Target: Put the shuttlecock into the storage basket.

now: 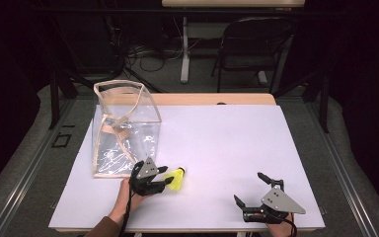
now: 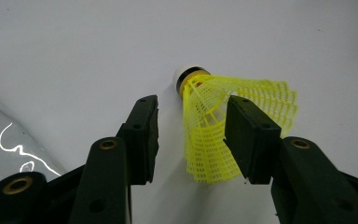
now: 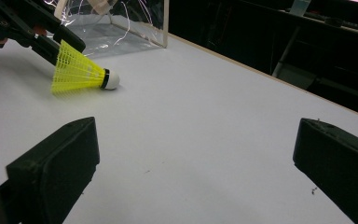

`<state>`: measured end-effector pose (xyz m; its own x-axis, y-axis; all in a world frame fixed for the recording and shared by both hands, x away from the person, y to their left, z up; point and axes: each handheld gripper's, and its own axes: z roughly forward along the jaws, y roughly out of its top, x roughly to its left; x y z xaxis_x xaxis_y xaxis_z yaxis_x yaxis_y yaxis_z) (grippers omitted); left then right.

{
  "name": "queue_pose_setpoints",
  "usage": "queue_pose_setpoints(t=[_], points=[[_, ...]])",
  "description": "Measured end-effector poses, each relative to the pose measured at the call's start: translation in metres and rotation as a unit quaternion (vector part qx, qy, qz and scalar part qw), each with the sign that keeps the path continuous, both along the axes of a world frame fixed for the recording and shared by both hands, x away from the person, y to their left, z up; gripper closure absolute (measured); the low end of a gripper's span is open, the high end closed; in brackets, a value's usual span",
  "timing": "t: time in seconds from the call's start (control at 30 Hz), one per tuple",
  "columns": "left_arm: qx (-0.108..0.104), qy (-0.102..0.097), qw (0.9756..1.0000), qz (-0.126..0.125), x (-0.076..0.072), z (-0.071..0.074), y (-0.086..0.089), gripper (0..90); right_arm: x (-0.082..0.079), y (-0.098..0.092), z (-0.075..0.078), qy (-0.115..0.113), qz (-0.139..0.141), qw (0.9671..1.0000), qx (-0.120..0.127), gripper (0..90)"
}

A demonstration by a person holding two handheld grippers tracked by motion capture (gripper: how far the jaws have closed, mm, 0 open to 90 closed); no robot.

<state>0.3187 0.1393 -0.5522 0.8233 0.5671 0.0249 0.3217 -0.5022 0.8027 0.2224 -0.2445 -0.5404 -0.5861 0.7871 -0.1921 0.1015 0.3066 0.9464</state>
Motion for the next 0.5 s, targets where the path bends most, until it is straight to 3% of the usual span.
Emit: queue_pose_setpoints(t=[0.5], points=[[-0.001,0.011,0.9999,0.004,0.0014,-0.0036,0.0001,68.3,0.0002,0.0004,-0.0002,0.001,0.001,1.0000,-0.003,0.0]])
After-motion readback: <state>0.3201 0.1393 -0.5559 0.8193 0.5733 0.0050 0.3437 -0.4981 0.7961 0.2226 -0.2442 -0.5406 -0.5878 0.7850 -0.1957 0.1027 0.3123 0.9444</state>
